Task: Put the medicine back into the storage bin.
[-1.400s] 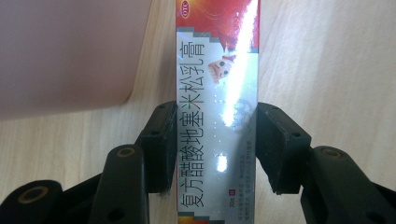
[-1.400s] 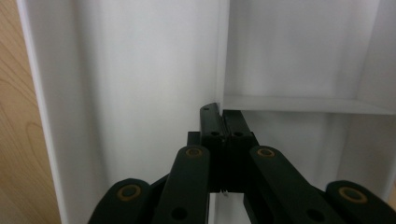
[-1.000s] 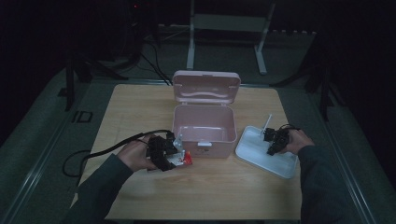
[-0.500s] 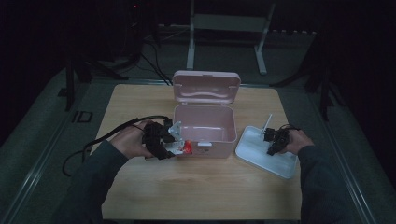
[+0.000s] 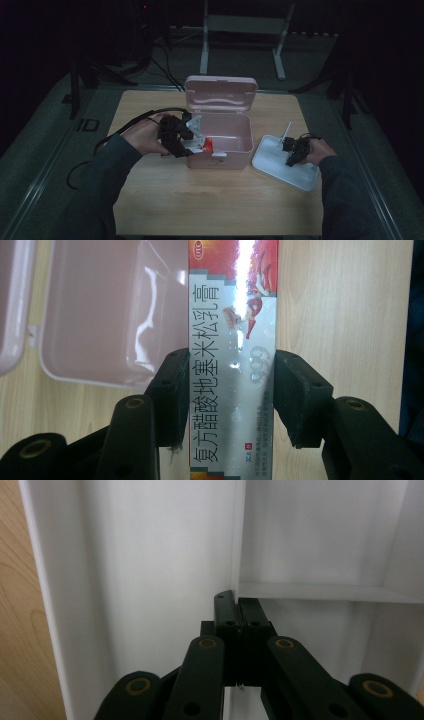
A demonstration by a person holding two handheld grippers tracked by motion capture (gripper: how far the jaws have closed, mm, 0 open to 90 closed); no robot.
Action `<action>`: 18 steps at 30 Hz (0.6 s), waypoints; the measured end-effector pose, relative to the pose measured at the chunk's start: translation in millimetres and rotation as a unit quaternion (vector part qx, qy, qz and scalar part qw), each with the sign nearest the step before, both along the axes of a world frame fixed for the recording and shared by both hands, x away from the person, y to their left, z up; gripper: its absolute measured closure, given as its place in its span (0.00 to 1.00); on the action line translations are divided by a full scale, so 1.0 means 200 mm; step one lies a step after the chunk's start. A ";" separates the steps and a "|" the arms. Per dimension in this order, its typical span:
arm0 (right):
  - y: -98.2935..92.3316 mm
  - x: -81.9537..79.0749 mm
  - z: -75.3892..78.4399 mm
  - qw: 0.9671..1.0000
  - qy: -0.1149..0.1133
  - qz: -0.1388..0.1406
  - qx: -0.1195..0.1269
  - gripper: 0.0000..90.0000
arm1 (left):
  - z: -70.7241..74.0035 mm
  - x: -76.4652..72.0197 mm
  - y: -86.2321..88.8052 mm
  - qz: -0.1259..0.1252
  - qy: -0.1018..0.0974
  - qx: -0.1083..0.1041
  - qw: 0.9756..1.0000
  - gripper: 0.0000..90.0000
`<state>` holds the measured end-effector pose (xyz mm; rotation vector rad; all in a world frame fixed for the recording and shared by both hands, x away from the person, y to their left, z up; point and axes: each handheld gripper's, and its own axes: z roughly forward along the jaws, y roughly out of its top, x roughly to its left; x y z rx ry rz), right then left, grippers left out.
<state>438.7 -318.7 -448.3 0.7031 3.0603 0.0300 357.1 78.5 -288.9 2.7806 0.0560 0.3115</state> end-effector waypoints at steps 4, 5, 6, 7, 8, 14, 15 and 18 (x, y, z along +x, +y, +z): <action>0.00 0.00 0.00 1.000 0.000 0.000 0.000 0.99 | 0.04 0.03 -0.03 -0.006 -0.004 -0.004 1.000 0.57; 0.00 0.00 0.00 1.000 0.000 0.000 0.000 0.99 | 0.04 0.03 -0.04 -0.008 -0.004 -0.005 1.000 0.57; 0.00 0.00 0.00 1.000 0.000 0.000 0.000 0.99 | 0.05 0.03 -0.04 -0.009 -0.006 -0.004 1.000 0.57; 0.00 0.00 0.00 1.000 0.000 0.000 0.000 0.99 | 0.05 0.04 -0.06 -0.008 -0.009 -0.004 1.000 0.57; 0.00 0.00 0.00 1.000 0.000 0.000 0.000 0.99 | 0.06 0.05 -0.06 -0.006 -0.011 -0.007 1.000 0.57; 0.00 0.00 0.00 1.000 0.000 0.001 -0.001 0.99 | 0.06 0.10 -0.10 -0.007 -0.006 -0.013 1.000 0.57; 0.00 0.00 0.00 1.000 0.001 0.000 0.000 0.99 | 0.06 0.11 -0.11 -0.006 -0.009 -0.009 1.000 0.57; 0.00 0.00 0.00 1.000 0.002 0.000 0.000 0.99 | 0.05 0.13 -0.14 -0.007 -0.010 -0.009 1.000 0.57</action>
